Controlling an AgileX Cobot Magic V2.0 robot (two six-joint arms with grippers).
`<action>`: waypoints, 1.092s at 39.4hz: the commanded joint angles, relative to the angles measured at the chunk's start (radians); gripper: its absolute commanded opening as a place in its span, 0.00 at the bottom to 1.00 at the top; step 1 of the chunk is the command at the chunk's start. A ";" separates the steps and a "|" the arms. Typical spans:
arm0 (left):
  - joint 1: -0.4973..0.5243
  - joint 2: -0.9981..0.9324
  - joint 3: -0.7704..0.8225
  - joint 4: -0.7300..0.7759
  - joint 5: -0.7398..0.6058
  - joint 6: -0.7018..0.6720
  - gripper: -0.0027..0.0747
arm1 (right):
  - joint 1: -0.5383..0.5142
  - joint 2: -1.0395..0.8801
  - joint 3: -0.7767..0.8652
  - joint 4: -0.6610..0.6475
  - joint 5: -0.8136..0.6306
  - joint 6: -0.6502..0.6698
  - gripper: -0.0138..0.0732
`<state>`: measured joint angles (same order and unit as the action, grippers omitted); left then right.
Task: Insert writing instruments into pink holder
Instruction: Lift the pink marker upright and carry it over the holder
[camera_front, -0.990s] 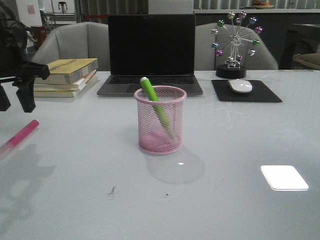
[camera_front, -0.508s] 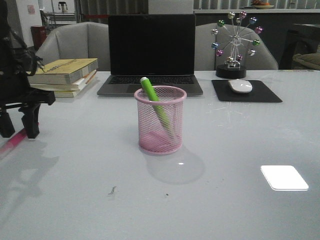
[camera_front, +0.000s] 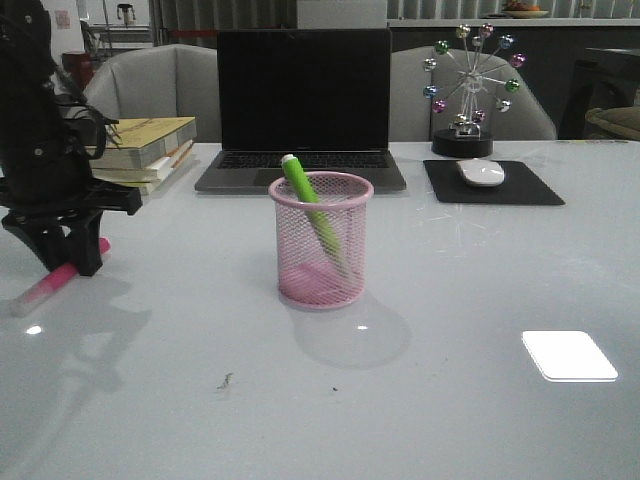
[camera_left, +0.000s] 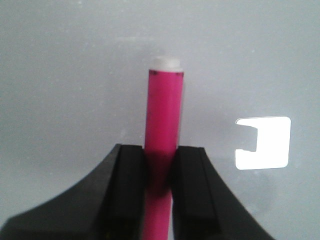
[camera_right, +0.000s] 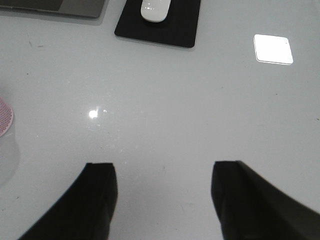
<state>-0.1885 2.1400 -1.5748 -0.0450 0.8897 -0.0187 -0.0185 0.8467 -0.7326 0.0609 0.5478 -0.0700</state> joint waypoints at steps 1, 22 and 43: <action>-0.023 -0.018 -0.005 -0.011 -0.036 0.002 0.16 | -0.008 -0.013 -0.028 -0.011 -0.064 -0.009 0.75; -0.117 -0.268 -0.005 -0.014 -0.451 0.002 0.15 | -0.008 -0.013 -0.028 -0.014 -0.045 -0.009 0.75; -0.293 -0.449 0.179 -0.140 -0.986 0.002 0.15 | -0.008 -0.013 -0.028 -0.014 -0.045 -0.009 0.65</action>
<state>-0.4565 1.7743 -1.4185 -0.1375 0.1088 -0.0135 -0.0185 0.8467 -0.7326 0.0573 0.5654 -0.0700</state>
